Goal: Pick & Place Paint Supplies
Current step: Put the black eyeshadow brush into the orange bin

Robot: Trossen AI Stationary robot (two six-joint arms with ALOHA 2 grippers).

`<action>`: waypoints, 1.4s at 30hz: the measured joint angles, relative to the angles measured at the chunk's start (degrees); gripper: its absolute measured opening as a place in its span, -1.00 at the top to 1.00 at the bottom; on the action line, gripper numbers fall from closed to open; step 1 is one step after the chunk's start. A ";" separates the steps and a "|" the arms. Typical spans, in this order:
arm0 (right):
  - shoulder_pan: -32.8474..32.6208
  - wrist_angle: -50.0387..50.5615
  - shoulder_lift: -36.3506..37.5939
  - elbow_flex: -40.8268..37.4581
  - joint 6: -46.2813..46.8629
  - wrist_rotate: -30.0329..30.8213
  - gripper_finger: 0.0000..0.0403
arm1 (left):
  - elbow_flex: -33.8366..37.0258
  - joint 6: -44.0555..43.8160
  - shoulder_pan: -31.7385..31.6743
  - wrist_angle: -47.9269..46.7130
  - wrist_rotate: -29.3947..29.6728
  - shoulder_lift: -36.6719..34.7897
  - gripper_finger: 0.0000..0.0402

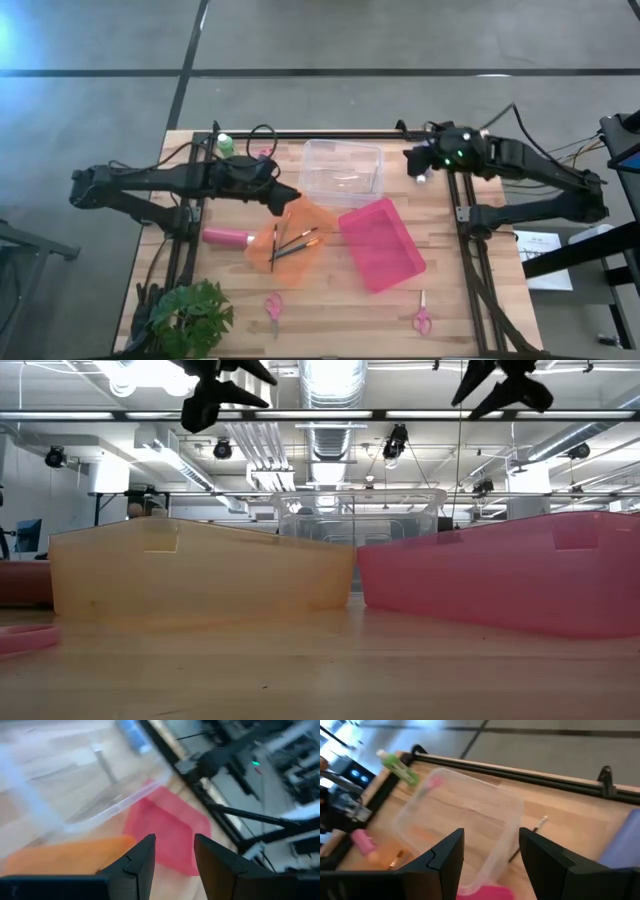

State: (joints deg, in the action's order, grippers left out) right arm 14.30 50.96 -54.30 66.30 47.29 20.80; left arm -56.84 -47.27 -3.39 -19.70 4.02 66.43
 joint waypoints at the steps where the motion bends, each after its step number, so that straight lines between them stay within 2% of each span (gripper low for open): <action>1: 1.99 -0.39 -0.54 0.00 -1.19 -1.99 0.09 | 0.01 -1.60 -0.38 -1.69 0.49 0.02 0.28; 5: 8.62 -1.03 -2.09 0.02 -3.98 -8.36 0.09 | 0.09 -8.53 -1.38 -12.69 2.41 0.11 0.32; 8: 11.50 -1.08 -2.92 0.68 -7.19 -9.09 0.09 | 0.17 -11.78 -1.36 -18.42 4.16 0.13 0.38; 14: 18.27 -1.82 -7.98 4.81 -16.25 -9.36 0.09 | 0.20 -14.54 -1.36 -18.81 6.82 0.13 0.48; 22: 32.43 4.44 -26.77 19.44 -27.18 -18.24 0.09 | 0.23 -17.09 -1.36 -16.75 7.34 0.10 0.49; 27: 42.00 13.11 -40.68 30.45 -26.84 -36.08 0.09 | 0.22 -17.79 -1.36 -13.39 7.10 0.05 0.49; 29: 43.97 17.48 -45.73 34.34 -27.97 -40.14 0.09 | 0.22 -17.79 -1.36 -11.65 7.02 0.04 0.49; 37: 48.73 32.35 -61.29 44.26 -24.96 -40.89 0.09 | 0.17 -17.79 -1.36 -7.76 6.92 0.04 0.49; 42: 49.67 38.96 -65.41 45.53 -21.94 -40.85 0.09 | 0.17 -17.72 -1.32 -6.11 6.92 0.04 0.49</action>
State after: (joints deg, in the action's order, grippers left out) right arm 63.97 89.93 -119.71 111.83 25.35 -20.05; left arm -56.66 -64.99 -4.71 -25.81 10.94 66.48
